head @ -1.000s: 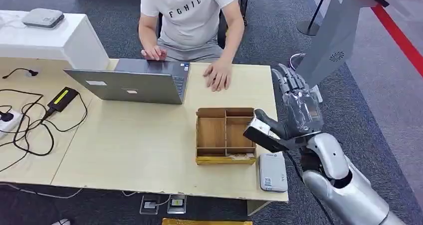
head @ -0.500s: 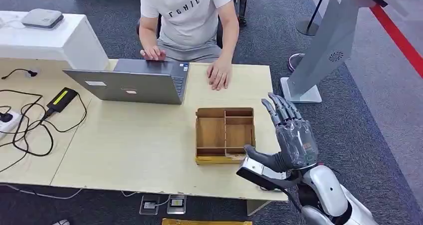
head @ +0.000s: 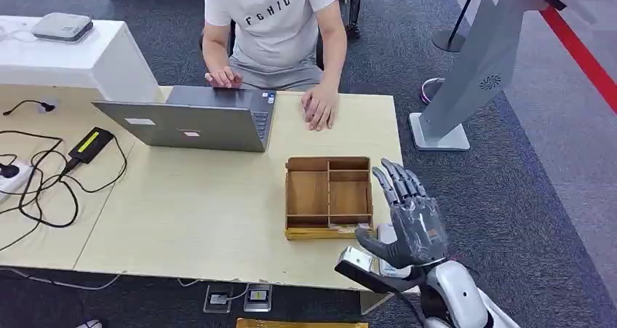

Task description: Pass the card to the sensor for recognition and then transmit it.

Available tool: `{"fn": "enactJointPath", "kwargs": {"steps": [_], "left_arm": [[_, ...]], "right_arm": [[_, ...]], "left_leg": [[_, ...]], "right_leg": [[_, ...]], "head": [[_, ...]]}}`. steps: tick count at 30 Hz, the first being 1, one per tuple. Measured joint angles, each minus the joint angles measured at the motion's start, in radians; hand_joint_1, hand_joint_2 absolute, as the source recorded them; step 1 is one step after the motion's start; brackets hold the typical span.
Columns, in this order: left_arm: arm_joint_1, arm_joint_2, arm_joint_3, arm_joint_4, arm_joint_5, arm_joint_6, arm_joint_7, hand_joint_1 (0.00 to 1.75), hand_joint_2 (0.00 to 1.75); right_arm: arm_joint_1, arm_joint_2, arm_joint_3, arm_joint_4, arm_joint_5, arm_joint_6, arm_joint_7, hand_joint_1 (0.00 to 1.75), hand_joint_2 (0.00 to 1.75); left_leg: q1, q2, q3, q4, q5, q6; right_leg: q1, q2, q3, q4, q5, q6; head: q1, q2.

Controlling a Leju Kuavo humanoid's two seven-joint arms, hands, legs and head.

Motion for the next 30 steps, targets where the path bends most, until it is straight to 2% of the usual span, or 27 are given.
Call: {"fn": "enactJointPath", "kwargs": {"steps": [17,30], "left_arm": [[-0.002,0.003,-0.018,0.0,0.003,-0.033,-0.004,0.0,0.0],[-0.003,0.008,-0.024,-0.004,0.014,-0.034,-0.004,0.0,0.0]], "right_arm": [[-0.002,0.16,-0.001,0.266,0.0,-0.047,-0.054,0.0,1.75],[-0.012,0.226,-0.002,0.361,0.005,-0.044,-0.067,0.0,1.75]], "left_leg": [[0.0,0.0,0.0,0.0,0.0,0.0],[0.0,0.0,0.0,0.0,0.0,0.0]], "right_leg": [[0.0,-0.001,0.0,0.0,0.0,0.0],[0.0,-0.001,0.0,0.0,0.0,0.0]], "head": [[0.0,0.0],[0.0,0.0]]}}
